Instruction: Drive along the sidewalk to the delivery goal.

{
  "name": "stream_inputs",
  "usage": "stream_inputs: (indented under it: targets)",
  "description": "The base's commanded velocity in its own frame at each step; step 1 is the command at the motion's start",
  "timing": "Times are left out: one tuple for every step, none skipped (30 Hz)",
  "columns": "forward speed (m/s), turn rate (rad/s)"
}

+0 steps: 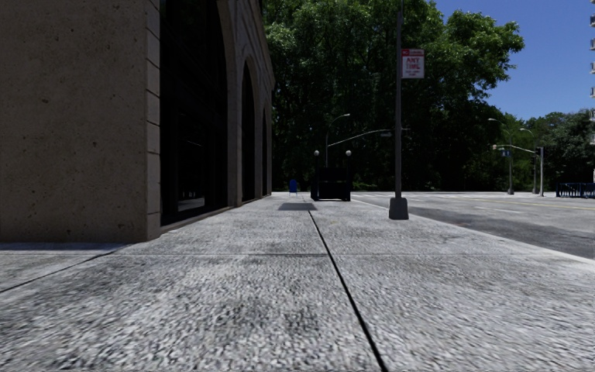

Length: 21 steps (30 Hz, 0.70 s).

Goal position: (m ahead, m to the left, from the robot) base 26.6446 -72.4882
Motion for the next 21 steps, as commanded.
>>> stream_inputs:
  targets:
    - [2.00, 0.00]
    - [2.00, 0.00]
    - [2.00, 0.00]
    - [2.00, 0.00]
    - [2.00, 0.00]
    - [2.00, 0.00]
    - [2.00, 0.00]
    - [2.00, 0.00]
    - [2.00, 0.00]
    - [2.00, 0.00]
    - [2.00, 0.00]
    - [2.00, 0.00]
    - [2.00, 0.00]
    - [2.00, 0.00]
    - [2.00, 0.00]
    - [2.00, 0.00]
    - [2.00, 0.00]
    - [2.00, 0.00]
    - [2.00, 0.00]
    - [2.00, 0.00]
    - [2.00, 0.00]
